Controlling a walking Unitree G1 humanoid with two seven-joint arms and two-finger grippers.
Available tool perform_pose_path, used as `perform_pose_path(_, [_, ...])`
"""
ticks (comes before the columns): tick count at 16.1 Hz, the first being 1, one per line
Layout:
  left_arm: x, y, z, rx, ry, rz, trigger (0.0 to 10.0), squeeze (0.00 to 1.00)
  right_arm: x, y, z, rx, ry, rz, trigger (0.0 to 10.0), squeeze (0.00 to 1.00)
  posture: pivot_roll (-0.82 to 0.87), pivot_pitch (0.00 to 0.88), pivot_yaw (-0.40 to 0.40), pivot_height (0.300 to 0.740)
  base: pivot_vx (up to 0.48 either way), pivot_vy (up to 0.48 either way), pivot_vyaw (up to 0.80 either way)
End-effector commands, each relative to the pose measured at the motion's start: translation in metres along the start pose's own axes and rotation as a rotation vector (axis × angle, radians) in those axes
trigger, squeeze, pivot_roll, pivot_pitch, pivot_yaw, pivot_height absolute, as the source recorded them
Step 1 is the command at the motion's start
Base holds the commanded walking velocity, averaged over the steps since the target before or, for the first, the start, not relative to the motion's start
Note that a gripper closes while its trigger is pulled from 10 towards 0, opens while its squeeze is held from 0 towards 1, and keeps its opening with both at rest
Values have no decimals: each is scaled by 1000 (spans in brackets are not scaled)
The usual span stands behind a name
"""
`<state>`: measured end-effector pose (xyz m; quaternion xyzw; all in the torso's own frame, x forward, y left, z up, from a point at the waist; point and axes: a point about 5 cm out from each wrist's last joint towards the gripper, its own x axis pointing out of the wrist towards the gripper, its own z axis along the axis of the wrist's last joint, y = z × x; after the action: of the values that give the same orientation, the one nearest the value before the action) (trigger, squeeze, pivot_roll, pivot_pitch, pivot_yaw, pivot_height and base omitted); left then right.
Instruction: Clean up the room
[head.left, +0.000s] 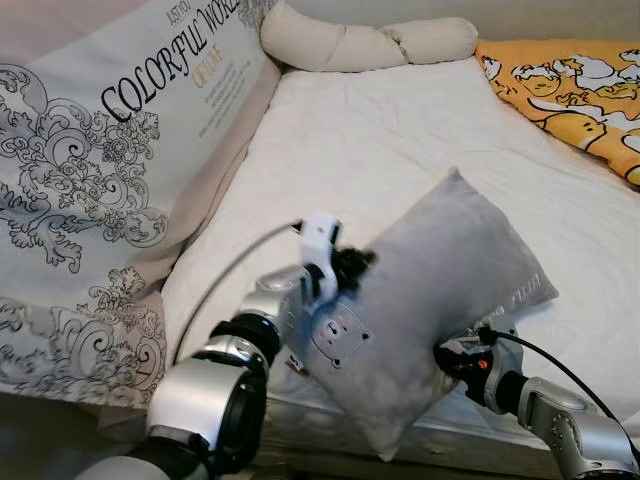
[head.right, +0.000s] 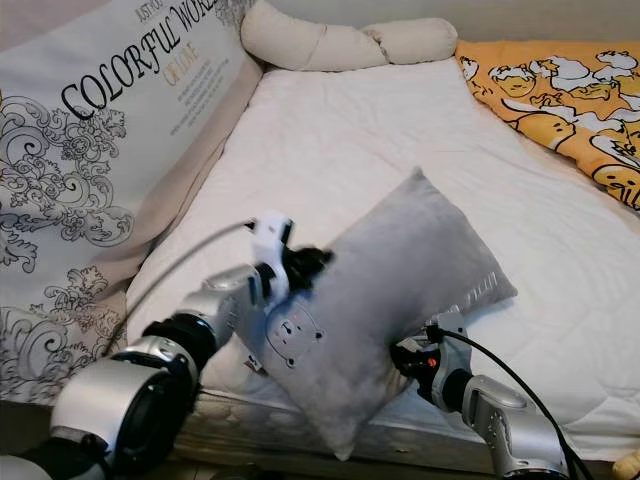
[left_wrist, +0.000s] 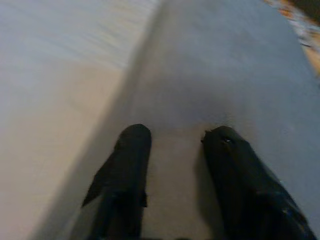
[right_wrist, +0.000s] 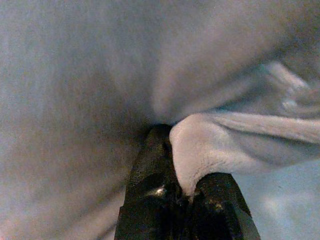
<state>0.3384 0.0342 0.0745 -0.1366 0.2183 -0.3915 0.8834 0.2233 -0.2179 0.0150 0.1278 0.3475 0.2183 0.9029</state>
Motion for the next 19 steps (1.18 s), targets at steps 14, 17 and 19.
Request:
perform_pose_path(14, [-15, -2, -42, 319, 337, -238, 8039, 0, 27, 19, 31, -76, -45, 88, 0, 0, -50, 0, 127, 740, 0, 0, 0])
perform_pose_path(17, [-20, 5, -44, 346, 348, -203, 0, 0, 33, 27, 41, -99, -65, 120, 0, 0, -37, 0, 121, 740, 0, 0, 0])
perform_pose_path(19, [-21, 5, -47, 291, 343, -208, 0, 0, 38, 31, 46, -109, -73, 139, 0, 0, -21, 0, 114, 740, 0, 0, 0])
